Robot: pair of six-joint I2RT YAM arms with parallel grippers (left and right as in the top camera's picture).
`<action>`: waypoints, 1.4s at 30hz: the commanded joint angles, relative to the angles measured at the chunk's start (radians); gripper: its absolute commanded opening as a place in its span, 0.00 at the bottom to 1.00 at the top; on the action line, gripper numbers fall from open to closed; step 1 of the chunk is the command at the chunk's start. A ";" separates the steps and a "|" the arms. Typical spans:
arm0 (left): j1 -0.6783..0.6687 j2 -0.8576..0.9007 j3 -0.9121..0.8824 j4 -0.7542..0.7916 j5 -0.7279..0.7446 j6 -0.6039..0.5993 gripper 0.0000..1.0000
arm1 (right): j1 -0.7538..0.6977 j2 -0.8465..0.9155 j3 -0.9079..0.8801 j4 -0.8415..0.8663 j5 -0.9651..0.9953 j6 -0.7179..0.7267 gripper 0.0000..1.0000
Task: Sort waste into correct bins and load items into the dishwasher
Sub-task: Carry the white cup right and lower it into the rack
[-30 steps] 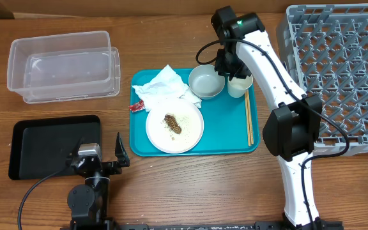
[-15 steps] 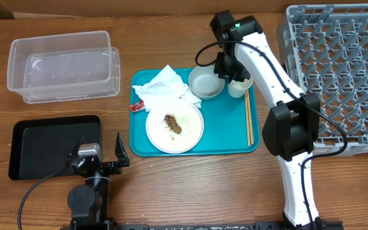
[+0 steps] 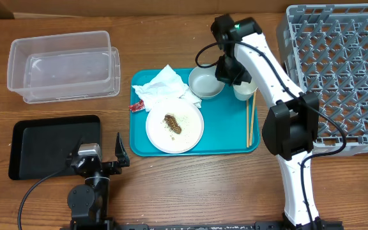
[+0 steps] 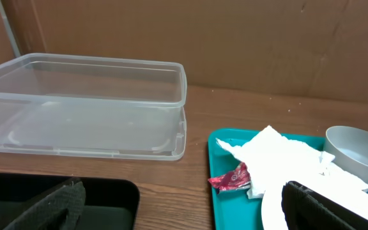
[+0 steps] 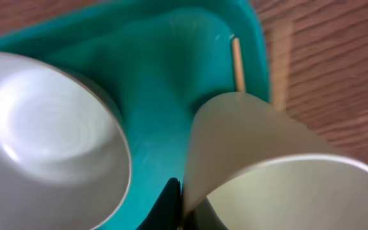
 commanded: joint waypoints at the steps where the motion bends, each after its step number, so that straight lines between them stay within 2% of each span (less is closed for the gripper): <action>1: -0.009 0.000 -0.004 -0.001 0.000 0.015 1.00 | -0.050 -0.008 0.168 -0.045 0.007 -0.016 0.04; 5: -0.009 0.000 -0.004 -0.001 0.000 0.015 1.00 | -0.135 -0.008 0.421 -0.147 -0.022 -0.088 0.04; 7: -0.009 0.000 -0.003 -0.001 0.000 0.015 1.00 | -0.197 -0.019 0.520 -0.147 -0.132 -0.209 0.04; 10: -0.009 0.000 -0.004 -0.001 0.000 0.015 1.00 | -0.348 -0.048 0.640 -0.146 -0.240 -0.270 0.04; 16: -0.009 0.000 -0.003 -0.001 0.000 0.015 0.99 | -0.656 -0.053 0.703 -0.101 -0.274 -0.276 0.04; 24: -0.009 0.000 -0.004 -0.001 0.000 0.015 1.00 | -1.004 -0.014 0.647 0.082 -0.483 -0.315 0.04; 27: -0.009 0.000 -0.004 -0.001 0.000 0.015 1.00 | -1.075 0.006 0.594 0.180 -0.585 -0.354 0.04; 34: -0.009 0.000 -0.004 -0.001 0.000 0.015 1.00 | -1.130 0.070 0.407 0.457 -0.909 -0.535 0.04; 38: -0.009 0.000 -0.004 -0.001 0.000 0.015 1.00 | -1.129 0.074 0.235 0.680 -1.022 -0.536 0.04; 42: -0.009 0.000 -0.003 -0.001 0.000 0.015 1.00 | -1.128 0.074 0.070 0.887 -1.025 -0.535 0.04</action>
